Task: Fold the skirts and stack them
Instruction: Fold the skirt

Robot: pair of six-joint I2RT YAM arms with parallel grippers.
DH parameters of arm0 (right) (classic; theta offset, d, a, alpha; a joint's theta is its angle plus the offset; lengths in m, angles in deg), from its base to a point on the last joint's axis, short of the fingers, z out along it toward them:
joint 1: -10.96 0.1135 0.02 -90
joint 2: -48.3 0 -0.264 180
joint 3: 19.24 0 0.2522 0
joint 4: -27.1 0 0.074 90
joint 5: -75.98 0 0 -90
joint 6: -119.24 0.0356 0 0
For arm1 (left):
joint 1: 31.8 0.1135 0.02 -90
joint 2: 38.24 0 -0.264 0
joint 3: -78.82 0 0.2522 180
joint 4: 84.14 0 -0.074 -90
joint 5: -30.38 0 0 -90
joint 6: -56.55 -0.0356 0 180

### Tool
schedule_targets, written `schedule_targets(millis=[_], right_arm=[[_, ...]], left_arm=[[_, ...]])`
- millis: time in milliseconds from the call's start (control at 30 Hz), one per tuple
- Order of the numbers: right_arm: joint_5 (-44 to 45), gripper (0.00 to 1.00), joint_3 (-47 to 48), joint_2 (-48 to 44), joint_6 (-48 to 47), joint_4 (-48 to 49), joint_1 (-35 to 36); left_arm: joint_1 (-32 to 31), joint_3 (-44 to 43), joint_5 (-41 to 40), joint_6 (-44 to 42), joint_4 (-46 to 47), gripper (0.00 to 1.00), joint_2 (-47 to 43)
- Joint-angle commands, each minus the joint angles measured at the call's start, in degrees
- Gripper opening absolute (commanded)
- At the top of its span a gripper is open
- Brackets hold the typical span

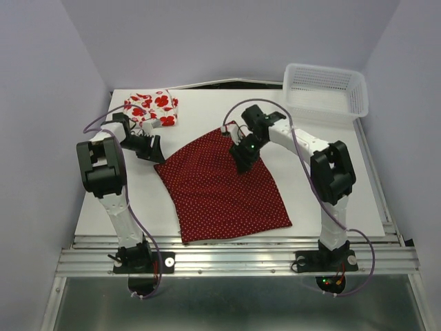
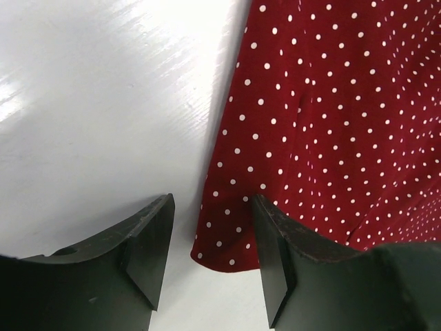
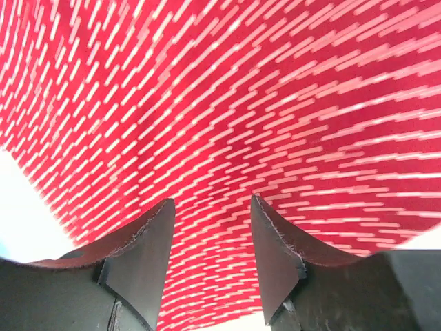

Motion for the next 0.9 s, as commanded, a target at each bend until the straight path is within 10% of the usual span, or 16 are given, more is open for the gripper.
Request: schedule_targets(millis=[0, 300, 867], right_arm=[[7.4, 0.56, 15.4, 3.7, -3.8, 1.6, -5.0], [9.1, 0.73, 25.1, 12.5, -16.7, 24.5, -7.6], [-1.0, 0.65, 29.8, 28.8, -18.4, 48.7, -8.7]], left_arm=[[-0.1, -0.7, 1.6, -2.5, -3.3, 0.61, 0.9], [-0.2, -1.0, 0.8, -1.1, -0.9, 0.56, 0.3], [-0.2, 6.2, 1.3, -1.2, 2.1, 0.56, -4.9]])
